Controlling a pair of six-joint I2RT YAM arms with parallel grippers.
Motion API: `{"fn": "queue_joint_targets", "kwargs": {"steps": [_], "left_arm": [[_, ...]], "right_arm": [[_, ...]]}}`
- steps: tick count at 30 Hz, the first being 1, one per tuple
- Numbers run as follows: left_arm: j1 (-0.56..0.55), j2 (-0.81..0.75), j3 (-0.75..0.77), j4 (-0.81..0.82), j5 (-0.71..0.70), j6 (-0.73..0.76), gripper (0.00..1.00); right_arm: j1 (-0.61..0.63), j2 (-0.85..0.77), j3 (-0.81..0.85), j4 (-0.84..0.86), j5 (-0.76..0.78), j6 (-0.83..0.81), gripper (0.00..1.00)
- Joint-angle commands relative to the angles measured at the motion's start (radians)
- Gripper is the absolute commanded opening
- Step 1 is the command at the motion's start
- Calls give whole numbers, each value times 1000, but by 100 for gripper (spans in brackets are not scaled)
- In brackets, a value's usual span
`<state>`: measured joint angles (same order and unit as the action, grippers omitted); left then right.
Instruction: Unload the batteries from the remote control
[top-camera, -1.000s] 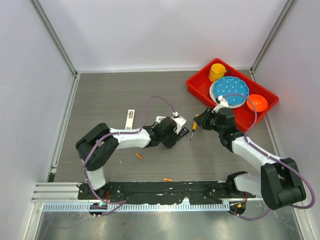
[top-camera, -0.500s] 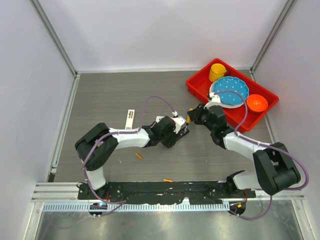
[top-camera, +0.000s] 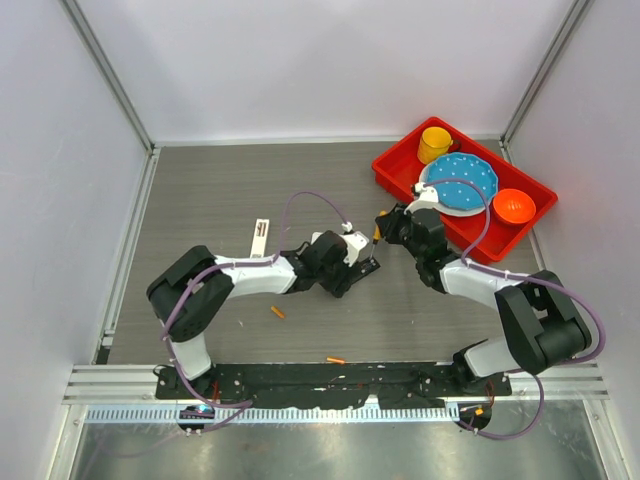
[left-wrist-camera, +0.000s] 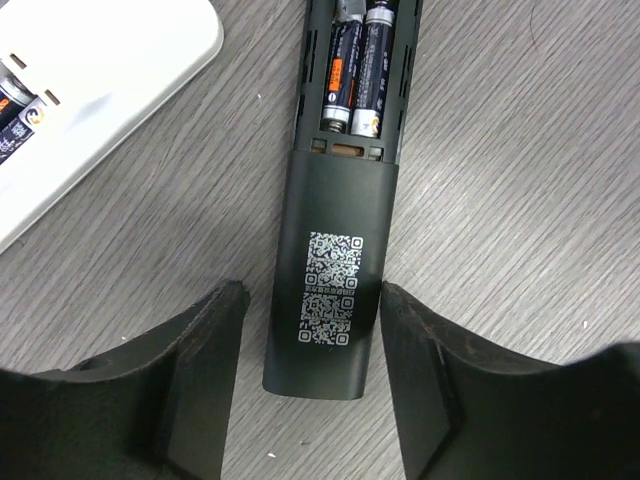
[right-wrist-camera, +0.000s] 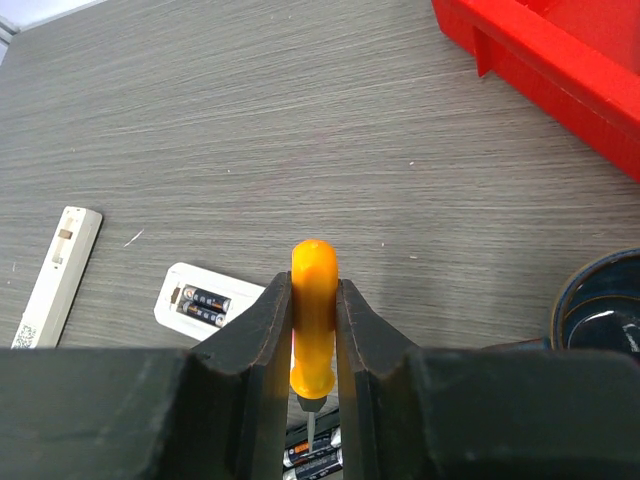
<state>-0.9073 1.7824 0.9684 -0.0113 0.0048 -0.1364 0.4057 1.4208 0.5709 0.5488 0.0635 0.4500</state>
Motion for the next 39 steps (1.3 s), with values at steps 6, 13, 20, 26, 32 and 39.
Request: {"fn": "queue_joint_targets", "kwargs": {"steps": [6,13,20,26,32,39], "left_arm": [[13,-3,-23,-59,112,15,46],[13,5,-16,-67,119,18,31],[13,20,-2,-87,113,21,28],[15,25,4,-88,124,21,25],[13,25,6,-90,132,21,24],[13,25,7,-92,132,21,23]], "right_arm": [[1,-11,29,63,41,-33,1],[1,-17,26,40,59,-40,1],[1,-20,7,27,81,-33,1],[1,-25,-2,11,108,-37,1],[1,-6,-2,7,99,-37,1],[1,-5,-22,5,76,-25,1]]}}
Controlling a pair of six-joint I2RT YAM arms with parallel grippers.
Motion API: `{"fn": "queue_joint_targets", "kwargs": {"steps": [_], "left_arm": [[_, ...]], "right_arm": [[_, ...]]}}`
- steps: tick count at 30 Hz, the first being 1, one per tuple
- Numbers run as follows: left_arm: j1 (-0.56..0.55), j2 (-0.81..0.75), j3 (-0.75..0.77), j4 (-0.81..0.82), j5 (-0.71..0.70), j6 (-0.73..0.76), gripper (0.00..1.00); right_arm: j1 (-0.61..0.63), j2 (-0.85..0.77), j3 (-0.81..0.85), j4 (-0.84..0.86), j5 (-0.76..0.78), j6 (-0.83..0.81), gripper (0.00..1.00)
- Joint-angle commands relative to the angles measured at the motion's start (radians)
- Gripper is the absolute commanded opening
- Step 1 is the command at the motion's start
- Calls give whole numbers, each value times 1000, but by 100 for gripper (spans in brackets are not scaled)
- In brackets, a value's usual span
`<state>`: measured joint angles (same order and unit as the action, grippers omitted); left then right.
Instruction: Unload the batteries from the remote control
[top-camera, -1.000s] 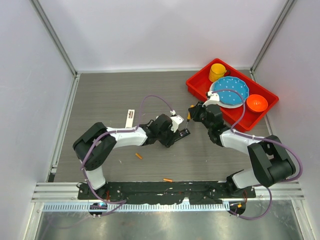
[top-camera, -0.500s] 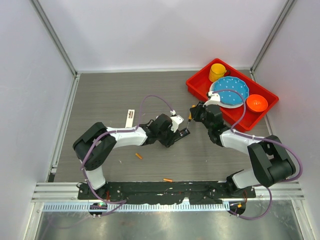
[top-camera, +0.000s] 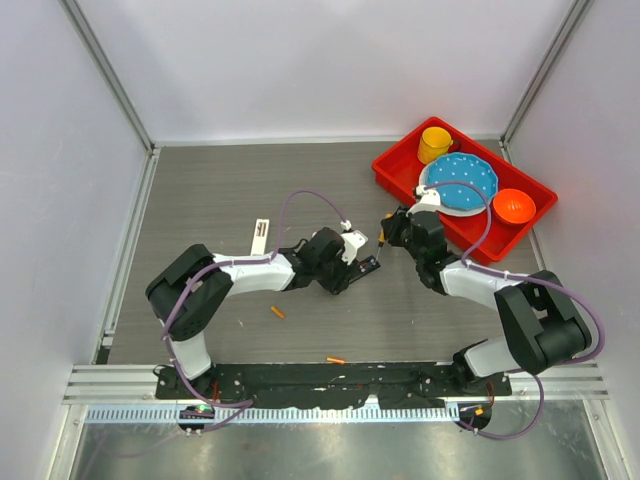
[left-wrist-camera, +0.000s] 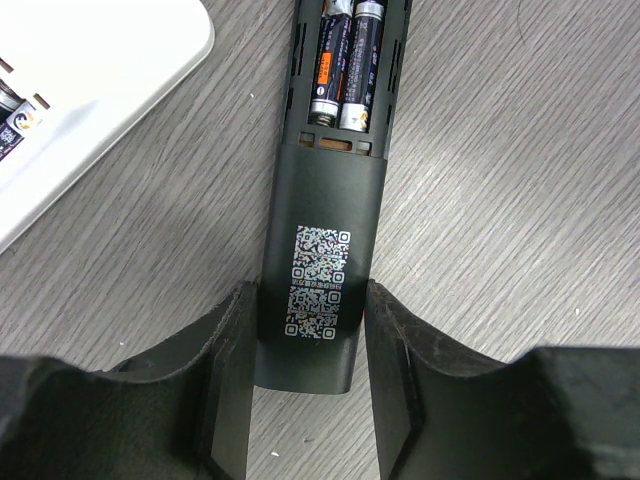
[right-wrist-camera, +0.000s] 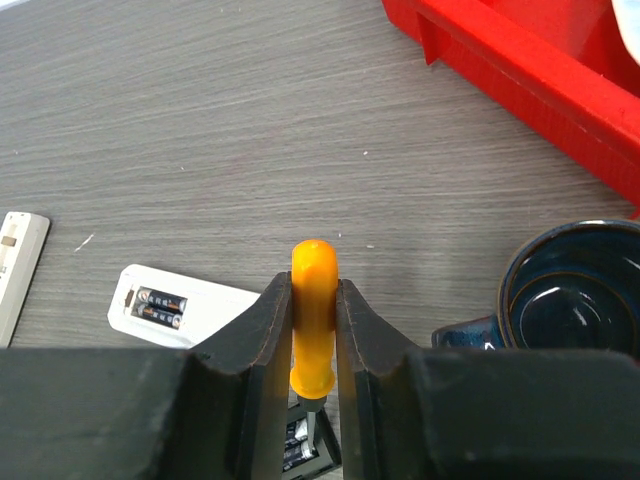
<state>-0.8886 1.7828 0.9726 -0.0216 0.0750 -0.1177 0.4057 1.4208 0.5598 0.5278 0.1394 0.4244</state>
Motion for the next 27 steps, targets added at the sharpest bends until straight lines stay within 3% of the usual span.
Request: {"fn": "queue_joint_targets", "kwargs": {"steps": [1,14,17,19,27], "left_arm": [[-6,26,5,-83,62,3,23],[-4,36,15,-97,62,4,20],[-4,44,18,-103,63,6,12],[-6,47,21,-107,63,7,1],[-6,69,37,-118,71,6,0]], "right_arm": [[1,-2,-15,24,-1,1,1],[1,21,-31,40,-53,40,1],[1,13,-32,38,-86,73,1],[1,3,-34,40,-101,89,1],[1,-19,-24,29,-191,132,1]]}}
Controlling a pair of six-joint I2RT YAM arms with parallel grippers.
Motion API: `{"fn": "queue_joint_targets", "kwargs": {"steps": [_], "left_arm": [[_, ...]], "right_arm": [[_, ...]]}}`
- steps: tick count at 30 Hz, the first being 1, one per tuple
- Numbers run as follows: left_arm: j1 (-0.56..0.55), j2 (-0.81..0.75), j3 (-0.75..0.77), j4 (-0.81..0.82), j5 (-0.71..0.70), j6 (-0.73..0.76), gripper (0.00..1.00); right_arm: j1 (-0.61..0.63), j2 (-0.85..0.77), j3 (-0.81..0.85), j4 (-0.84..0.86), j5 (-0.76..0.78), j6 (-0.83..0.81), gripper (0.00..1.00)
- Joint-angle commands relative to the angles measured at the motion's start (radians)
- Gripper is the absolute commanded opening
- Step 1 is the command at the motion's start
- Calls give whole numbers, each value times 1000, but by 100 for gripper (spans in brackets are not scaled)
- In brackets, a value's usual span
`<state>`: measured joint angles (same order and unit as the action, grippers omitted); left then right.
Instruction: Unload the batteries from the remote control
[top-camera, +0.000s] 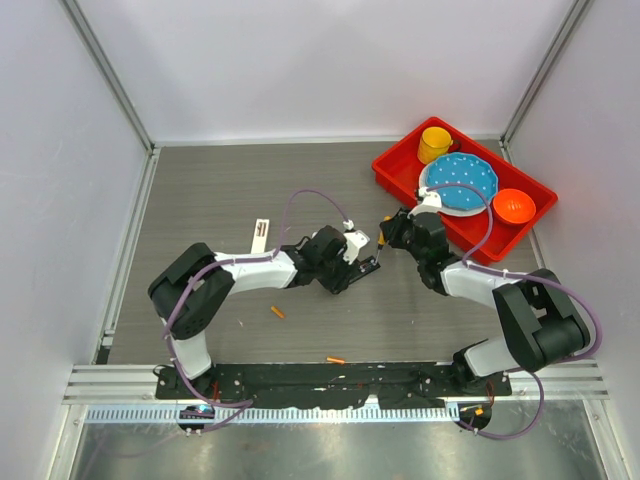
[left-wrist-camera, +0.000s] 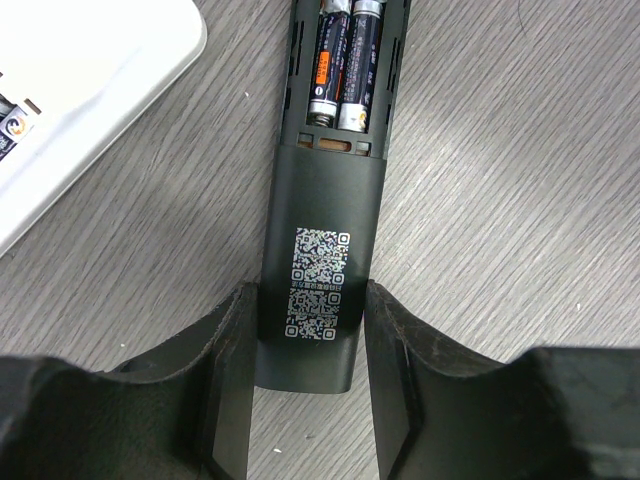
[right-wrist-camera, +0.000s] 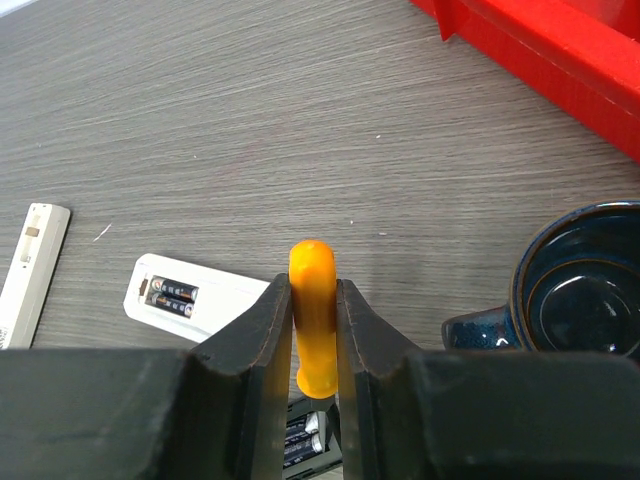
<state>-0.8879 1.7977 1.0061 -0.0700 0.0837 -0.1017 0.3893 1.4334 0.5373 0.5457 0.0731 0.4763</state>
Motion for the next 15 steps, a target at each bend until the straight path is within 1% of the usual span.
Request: {"fn": "queue_joint_targets", "kwargs": {"steps": [1,15], "left_arm": [[-6,54,5,-73,62,-12,0],[-5,71,19,-85,62,-13,0]], "right_arm": [[17,-34,-2,10,-130,82,1],[19,-82,6,8,-223,127,1]]}}
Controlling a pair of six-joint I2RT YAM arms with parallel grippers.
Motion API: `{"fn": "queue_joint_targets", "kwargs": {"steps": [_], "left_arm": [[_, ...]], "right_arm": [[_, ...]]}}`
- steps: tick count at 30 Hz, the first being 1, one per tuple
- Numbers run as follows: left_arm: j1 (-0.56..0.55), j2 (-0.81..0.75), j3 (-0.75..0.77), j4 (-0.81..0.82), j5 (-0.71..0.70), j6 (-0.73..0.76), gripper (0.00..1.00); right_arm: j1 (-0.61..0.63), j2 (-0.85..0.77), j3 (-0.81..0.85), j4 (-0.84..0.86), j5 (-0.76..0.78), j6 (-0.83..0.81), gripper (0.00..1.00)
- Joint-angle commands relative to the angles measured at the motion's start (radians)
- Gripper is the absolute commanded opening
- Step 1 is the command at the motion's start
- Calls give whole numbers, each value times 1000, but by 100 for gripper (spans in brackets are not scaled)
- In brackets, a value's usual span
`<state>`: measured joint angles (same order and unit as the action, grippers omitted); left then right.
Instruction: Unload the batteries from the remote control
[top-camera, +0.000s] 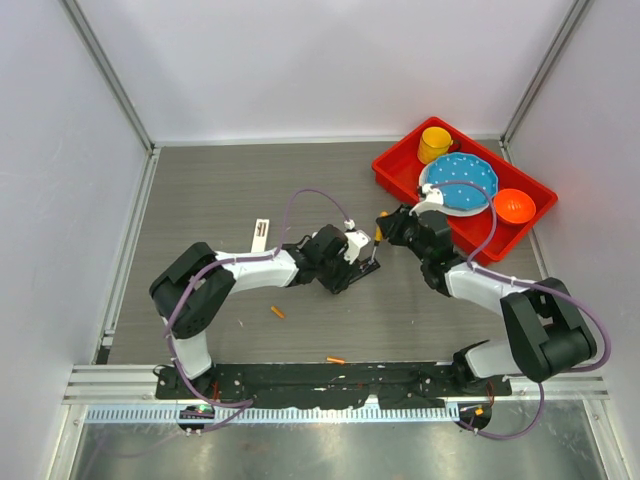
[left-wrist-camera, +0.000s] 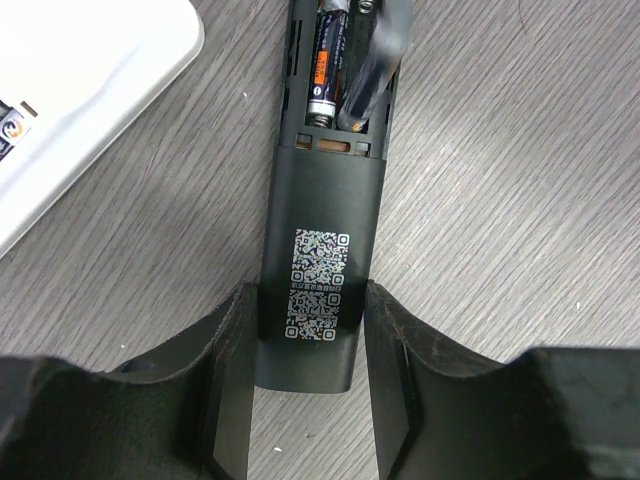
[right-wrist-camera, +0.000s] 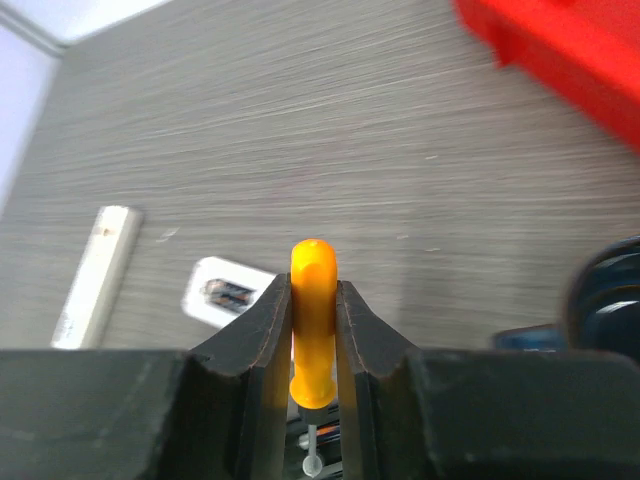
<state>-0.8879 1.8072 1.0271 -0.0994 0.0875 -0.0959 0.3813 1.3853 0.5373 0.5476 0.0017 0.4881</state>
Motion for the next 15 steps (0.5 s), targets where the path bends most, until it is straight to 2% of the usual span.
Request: {"fn": "queue_joint_targets", "kwargs": {"steps": [1,15], "left_arm": [[-6,61,-2,-54,57,-19,0],[-5,63,4,-62,47,-19,0]], "right_arm": [[27,-37,6,6,-155,118,1],[30,-51,9,-8,-169,118,1]]}}
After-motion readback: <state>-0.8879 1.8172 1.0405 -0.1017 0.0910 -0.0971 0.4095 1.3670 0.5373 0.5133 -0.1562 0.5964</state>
